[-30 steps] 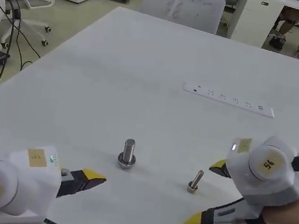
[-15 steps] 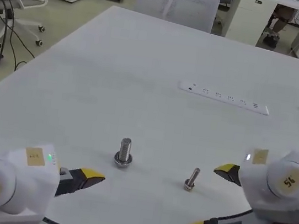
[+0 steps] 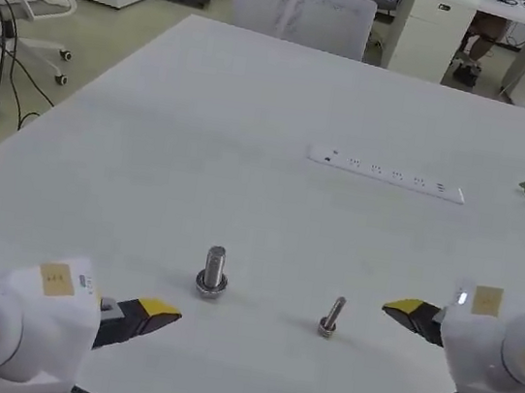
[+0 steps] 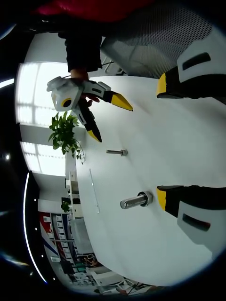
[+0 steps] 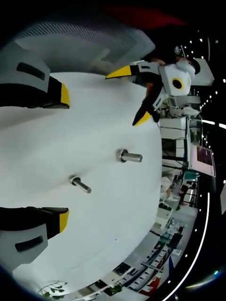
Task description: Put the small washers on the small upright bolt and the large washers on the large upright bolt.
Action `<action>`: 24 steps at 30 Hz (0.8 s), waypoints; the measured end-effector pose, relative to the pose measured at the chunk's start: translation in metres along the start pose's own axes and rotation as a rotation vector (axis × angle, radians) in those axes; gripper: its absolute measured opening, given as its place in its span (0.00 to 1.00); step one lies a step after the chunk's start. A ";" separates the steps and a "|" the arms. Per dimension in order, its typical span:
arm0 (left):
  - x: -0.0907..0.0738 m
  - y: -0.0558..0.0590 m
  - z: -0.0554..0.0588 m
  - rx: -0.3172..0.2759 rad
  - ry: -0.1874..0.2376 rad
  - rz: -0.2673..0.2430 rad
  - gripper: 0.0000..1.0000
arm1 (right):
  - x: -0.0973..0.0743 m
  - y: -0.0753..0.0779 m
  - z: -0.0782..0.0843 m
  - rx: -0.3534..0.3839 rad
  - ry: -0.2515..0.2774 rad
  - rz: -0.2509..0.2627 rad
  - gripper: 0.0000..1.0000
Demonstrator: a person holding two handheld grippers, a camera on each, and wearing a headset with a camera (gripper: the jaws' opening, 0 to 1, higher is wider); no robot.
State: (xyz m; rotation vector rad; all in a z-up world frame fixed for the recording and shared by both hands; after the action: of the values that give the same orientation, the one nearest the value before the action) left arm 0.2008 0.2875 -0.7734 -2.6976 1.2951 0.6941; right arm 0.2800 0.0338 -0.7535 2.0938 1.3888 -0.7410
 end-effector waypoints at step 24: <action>-0.005 0.002 -0.004 -0.004 0.020 -0.001 0.76 | -0.018 -0.023 -0.006 -0.021 0.167 -0.026 0.88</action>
State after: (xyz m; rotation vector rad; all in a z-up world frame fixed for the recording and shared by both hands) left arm 0.1980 0.2886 -0.7670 -2.7150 1.2985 0.6714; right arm 0.2534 0.0341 -0.7402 2.1660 1.5079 -0.5704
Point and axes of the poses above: the centre of the closed fingertips' face, and the gripper's own axes: x roughly forward along the fingers, y roughly to its right, z roughly out of its underside, the point moved 10 cm from there along -x, roughly backward along the fingers, and after that the axes turned 1 degree about y, right-handed, at the moved point
